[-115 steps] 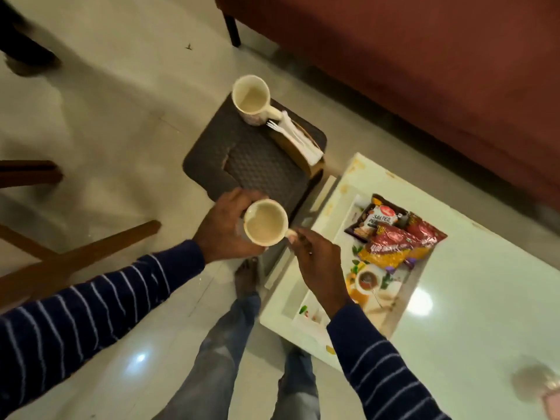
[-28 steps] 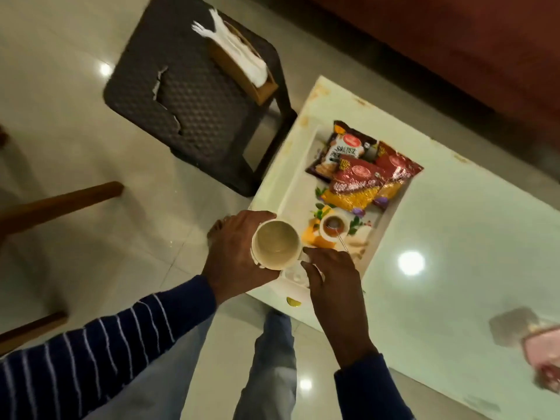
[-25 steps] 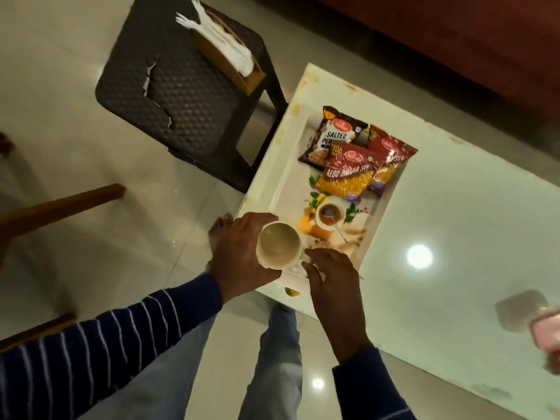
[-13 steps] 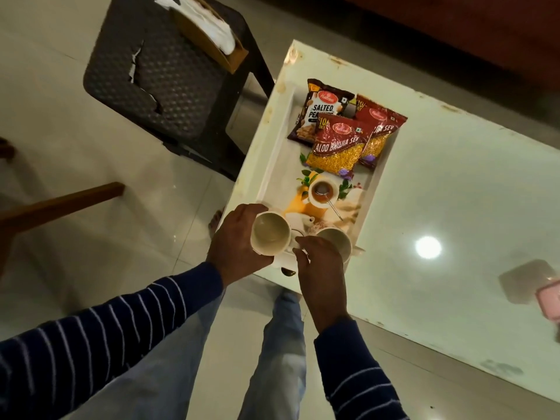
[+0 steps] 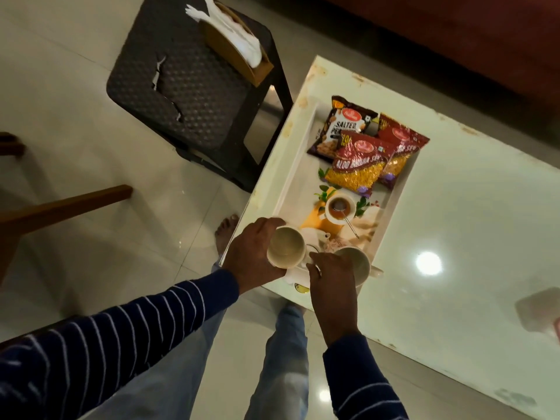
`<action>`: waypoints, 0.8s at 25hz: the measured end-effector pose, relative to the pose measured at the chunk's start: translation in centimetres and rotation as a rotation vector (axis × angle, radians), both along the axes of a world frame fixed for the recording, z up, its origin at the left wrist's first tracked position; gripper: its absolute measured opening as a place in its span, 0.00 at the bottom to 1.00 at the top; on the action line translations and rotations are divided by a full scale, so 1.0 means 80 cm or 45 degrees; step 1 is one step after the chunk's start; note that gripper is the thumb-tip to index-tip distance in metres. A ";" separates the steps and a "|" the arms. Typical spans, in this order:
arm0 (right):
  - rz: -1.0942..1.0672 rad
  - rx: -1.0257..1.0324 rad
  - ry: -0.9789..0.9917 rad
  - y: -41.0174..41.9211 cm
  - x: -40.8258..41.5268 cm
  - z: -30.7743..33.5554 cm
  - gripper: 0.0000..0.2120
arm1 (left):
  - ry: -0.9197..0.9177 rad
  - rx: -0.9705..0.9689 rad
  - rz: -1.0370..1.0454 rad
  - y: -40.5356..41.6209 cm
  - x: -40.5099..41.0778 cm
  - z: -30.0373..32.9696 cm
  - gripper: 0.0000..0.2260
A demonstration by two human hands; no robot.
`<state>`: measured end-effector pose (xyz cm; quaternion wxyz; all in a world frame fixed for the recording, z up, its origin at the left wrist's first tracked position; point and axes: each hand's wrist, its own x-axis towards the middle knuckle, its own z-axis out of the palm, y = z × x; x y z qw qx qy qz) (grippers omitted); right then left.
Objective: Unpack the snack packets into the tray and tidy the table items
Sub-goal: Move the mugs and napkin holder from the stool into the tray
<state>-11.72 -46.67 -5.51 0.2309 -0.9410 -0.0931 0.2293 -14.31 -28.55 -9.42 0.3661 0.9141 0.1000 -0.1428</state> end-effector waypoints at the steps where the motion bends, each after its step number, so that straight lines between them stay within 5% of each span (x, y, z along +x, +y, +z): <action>1: 0.011 -0.014 -0.009 0.001 -0.001 -0.001 0.21 | -0.009 0.012 -0.015 0.001 -0.001 -0.002 0.40; 12: -0.161 -0.152 -0.014 0.038 0.061 0.040 0.20 | -0.051 0.095 -0.308 0.076 0.021 -0.003 0.50; 20: 0.003 0.027 -0.117 0.170 0.242 0.041 0.23 | -0.255 -0.138 0.477 0.272 0.213 0.001 0.25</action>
